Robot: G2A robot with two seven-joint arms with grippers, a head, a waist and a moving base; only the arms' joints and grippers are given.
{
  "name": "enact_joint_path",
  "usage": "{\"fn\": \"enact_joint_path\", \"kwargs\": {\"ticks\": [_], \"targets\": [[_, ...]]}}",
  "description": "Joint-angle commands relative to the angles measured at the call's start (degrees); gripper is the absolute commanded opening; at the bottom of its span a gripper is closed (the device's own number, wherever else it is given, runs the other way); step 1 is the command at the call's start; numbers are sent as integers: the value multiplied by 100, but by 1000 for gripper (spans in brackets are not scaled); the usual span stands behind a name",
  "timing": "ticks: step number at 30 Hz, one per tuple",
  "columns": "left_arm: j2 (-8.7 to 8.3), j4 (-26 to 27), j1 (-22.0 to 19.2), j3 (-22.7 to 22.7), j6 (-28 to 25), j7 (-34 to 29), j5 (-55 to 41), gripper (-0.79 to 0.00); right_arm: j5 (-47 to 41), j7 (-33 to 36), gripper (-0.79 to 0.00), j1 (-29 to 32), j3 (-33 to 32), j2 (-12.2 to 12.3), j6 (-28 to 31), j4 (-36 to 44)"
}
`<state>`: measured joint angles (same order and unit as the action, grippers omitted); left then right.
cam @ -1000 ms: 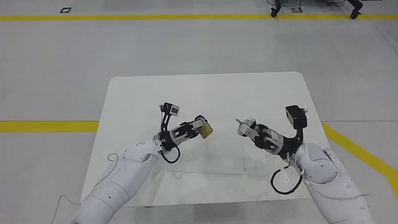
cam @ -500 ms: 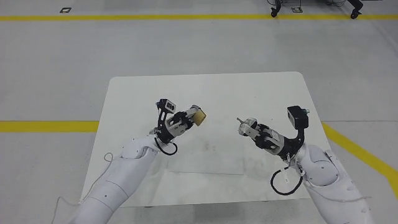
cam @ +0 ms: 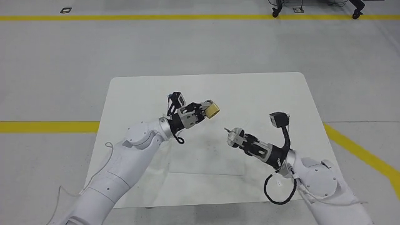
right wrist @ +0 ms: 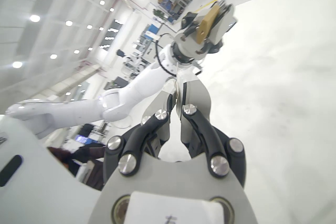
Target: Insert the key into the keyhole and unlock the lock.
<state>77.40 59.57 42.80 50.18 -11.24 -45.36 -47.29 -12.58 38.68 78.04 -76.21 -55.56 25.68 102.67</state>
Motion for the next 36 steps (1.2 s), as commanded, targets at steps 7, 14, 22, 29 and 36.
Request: {"fn": "enact_joint_path", "kwargs": {"ticks": [7, 14, 22, 29, 36], "targets": [[80, 0, 2, -59, -48, 171, -7, -785, -784, 235, -785, -47, -111, -9, 26, -350], [80, 0, 2, -59, -48, 171, -7, -785, -784, 235, -785, -47, -111, -9, 26, -350], [80, 0, 2, -59, -48, 171, -7, -785, -784, 235, -785, -47, -111, -9, 26, -350], [80, 0, 2, -59, -48, 171, -7, -785, -1794, 11, -785, 179, -282, -18, -1286, -144], [80, 0, 2, -59, -48, 171, -7, -785, -1610, -572, -785, 169, -87, -49, -2744, 418]]}}
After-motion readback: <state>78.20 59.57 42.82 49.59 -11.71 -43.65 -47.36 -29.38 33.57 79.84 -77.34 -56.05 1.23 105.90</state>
